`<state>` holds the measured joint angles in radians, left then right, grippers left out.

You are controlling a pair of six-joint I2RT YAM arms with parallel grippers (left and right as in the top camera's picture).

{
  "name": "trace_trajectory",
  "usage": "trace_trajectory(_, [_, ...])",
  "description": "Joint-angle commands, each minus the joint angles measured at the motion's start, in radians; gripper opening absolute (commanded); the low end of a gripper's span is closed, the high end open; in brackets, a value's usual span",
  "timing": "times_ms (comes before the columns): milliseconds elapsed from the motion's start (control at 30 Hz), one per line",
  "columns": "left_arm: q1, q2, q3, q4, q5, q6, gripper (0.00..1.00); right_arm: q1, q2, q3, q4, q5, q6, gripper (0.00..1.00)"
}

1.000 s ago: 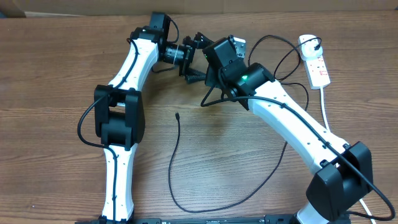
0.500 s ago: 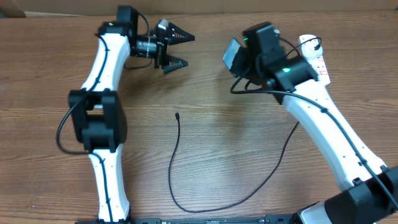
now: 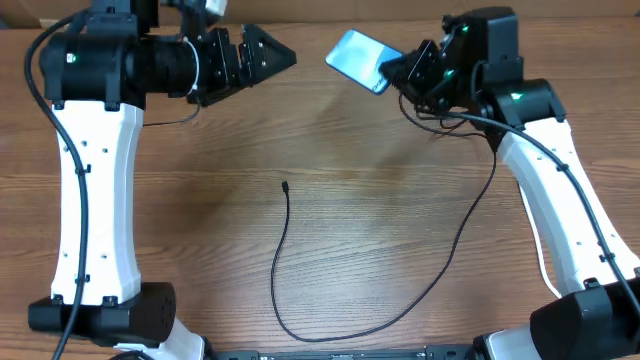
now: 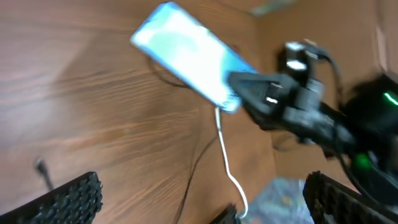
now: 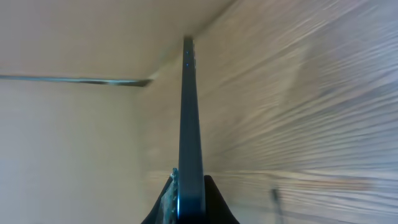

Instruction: Plug charger to phone and switch on socket

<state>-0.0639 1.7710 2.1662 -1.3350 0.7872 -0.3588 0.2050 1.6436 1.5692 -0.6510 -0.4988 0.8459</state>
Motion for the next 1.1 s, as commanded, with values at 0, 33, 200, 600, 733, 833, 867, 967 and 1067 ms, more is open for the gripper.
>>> trace_trajectory(0, [-0.034, 0.039, -0.004, -0.002, -0.141, -0.224, 1.00, -0.004, -0.030, 0.021, 0.089, -0.142, 0.172, 0.04])
trace_trajectory(33, [-0.042, 0.045, -0.004, 0.001, -0.142, -0.252, 1.00, -0.002, -0.030, 0.021, 0.110, -0.156, 0.195, 0.04])
trace_trajectory(200, [-0.077, 0.087, -0.004, 0.082, -0.140, -0.447, 1.00, -0.002, -0.030, 0.021, 0.196, -0.200, 0.351, 0.04])
trace_trajectory(600, [-0.081, 0.114, -0.005, 0.217, -0.116, -0.846, 1.00, 0.072, -0.030, 0.021, 0.307, -0.244, 0.569, 0.04])
trace_trajectory(733, [-0.081, 0.114, -0.005, 0.285, -0.095, -0.846, 1.00, 0.105, -0.030, 0.021, 0.339, -0.248, 0.640, 0.03])
trace_trajectory(833, [-0.081, 0.114, -0.005, 0.293, -0.080, -0.855, 0.97, 0.117, -0.030, 0.021, 0.354, -0.248, 0.697, 0.03])
trace_trajectory(867, [-0.081, 0.114, -0.005, 0.293, -0.078, -0.856, 0.95, 0.121, -0.030, 0.021, 0.358, -0.247, 0.703, 0.03])
trace_trajectory(967, [-0.081, 0.114, -0.004, 0.293, -0.057, -0.878, 0.90, 0.122, -0.030, 0.021, 0.363, -0.247, 0.729, 0.04])
trace_trajectory(1067, [-0.081, 0.114, -0.005, 0.294, -0.053, -0.880, 0.89, 0.122, -0.029, 0.021, 0.363, -0.243, 0.731, 0.03])
